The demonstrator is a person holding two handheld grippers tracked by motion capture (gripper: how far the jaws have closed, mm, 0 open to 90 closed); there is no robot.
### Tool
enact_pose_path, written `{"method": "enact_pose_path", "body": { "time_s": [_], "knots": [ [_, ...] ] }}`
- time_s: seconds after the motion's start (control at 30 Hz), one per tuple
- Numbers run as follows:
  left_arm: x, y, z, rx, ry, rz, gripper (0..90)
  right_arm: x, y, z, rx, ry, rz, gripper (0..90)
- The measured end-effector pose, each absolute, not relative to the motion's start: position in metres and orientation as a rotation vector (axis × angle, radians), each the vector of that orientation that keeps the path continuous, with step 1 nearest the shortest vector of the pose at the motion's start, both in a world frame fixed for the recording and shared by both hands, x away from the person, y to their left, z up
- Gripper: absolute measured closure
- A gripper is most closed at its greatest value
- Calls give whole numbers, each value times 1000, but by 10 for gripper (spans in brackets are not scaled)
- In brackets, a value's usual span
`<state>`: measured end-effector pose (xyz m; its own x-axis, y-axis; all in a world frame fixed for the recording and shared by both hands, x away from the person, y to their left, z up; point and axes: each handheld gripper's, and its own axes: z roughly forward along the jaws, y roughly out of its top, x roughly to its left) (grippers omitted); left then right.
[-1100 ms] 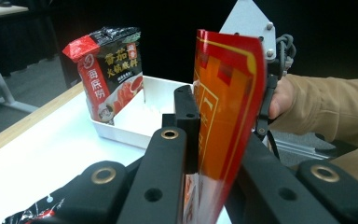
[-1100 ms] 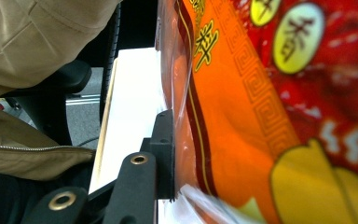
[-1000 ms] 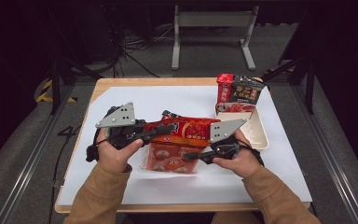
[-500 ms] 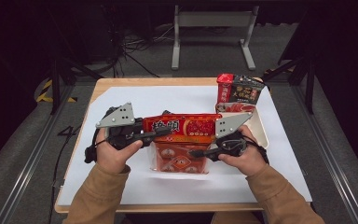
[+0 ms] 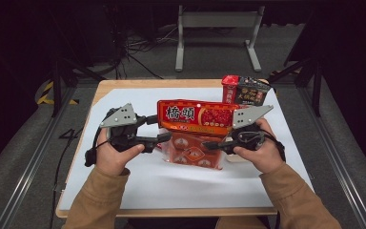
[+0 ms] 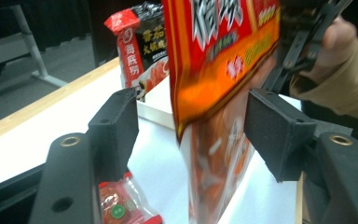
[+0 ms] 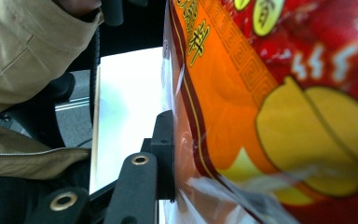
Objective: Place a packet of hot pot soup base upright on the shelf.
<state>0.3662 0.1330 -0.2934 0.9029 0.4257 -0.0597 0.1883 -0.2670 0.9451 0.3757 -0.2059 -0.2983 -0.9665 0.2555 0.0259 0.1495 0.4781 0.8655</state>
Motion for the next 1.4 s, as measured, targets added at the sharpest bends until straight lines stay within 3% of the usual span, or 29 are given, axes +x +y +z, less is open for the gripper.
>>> {"method": "enact_pose_path", "body": {
  "time_s": [1.4],
  "knots": [
    [407, 160, -344, 1908, 648, 277, 154, 408, -264, -250, 482, 2351, 1455, 700]
  ]
}}
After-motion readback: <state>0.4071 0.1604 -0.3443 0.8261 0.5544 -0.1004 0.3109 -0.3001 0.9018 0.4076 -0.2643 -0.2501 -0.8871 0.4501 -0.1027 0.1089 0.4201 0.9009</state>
